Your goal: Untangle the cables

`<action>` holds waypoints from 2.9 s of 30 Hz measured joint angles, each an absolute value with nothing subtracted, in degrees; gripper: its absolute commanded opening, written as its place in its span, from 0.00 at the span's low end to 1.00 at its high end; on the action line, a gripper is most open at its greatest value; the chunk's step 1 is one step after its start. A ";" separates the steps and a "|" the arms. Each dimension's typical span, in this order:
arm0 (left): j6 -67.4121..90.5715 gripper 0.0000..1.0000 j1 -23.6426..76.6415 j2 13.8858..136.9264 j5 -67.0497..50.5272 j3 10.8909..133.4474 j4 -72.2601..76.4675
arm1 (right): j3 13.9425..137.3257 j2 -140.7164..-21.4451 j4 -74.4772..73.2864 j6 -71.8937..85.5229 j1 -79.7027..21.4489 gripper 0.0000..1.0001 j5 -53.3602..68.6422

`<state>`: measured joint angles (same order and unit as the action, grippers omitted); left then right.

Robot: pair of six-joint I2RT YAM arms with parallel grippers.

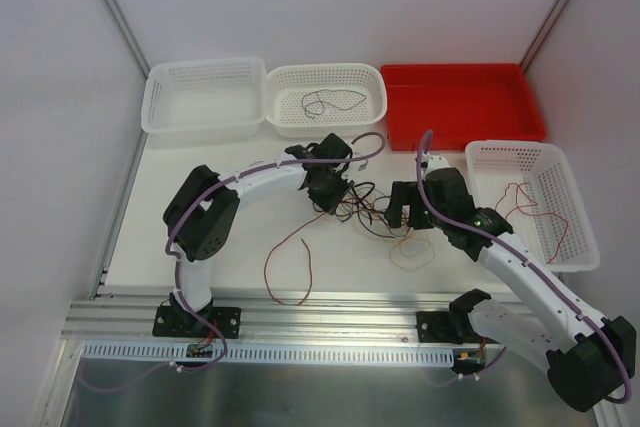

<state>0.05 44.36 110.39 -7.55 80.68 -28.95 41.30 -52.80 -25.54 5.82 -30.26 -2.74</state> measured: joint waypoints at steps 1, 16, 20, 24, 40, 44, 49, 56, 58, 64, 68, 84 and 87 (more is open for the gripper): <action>0.08 0.17 44.71 110.37 -8.12 80.34 -28.62 | 41.10 -52.80 -25.08 6.02 -30.26 0.94 -2.74; 1.34 0.00 45.34 103.50 -11.55 73.52 -27.97 | 39.13 -58.33 -17.58 9.28 -30.46 0.94 -1.26; 2.66 0.00 45.32 95.04 -11.51 72.38 -28.03 | 39.42 -65.25 -14.63 10.37 -32.08 0.94 -0.49; 3.86 0.00 45.34 86.48 -11.53 72.18 -28.01 | 40.99 -72.27 -11.70 11.73 -33.71 0.93 -0.86; 7.05 0.00 42.46 65.69 0.14 83.85 -36.03 | 42.96 -87.55 -1.43 16.01 -33.63 0.81 -4.60; 7.27 0.00 36.51 62.59 5.74 94.02 -37.52 | 42.48 -87.59 -0.27 16.25 -32.08 0.81 -5.52; 6.81 0.00 32.93 58.39 12.73 101.19 -37.95 | 42.13 -87.26 -0.14 16.23 -29.91 0.81 -6.13; 6.85 0.00 32.91 57.19 13.91 97.76 -38.63 | 41.34 -84.66 -3.49 14.87 -29.50 0.88 -5.80; 7.03 0.00 32.91 57.89 12.95 94.94 -39.16 | 41.34 -82.48 -5.65 13.87 -29.67 0.90 -5.67; 8.08 0.00 32.91 60.10 8.43 88.88 -40.10 | 42.68 -70.32 -11.51 8.40 -30.83 0.96 -4.05; 8.93 0.00 32.91 59.61 5.58 86.37 -39.92 | 44.77 -62.43 -12.62 4.75 -32.10 0.98 -1.21; 9.63 0.00 34.52 58.50 -10.90 73.97 -37.47 | 49.10 -60.20 -3.31 0.60 -44.69 1.00 11.38; 7.64 0.00 35.35 59.09 -15.46 72.64 -37.34 | 52.21 -60.53 -3.33 -1.28 -45.30 1.00 11.22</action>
<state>7.64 35.35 59.09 -15.46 72.64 -37.34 52.21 -60.53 -3.33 -1.28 -45.30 11.22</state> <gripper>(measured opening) 0.015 0.995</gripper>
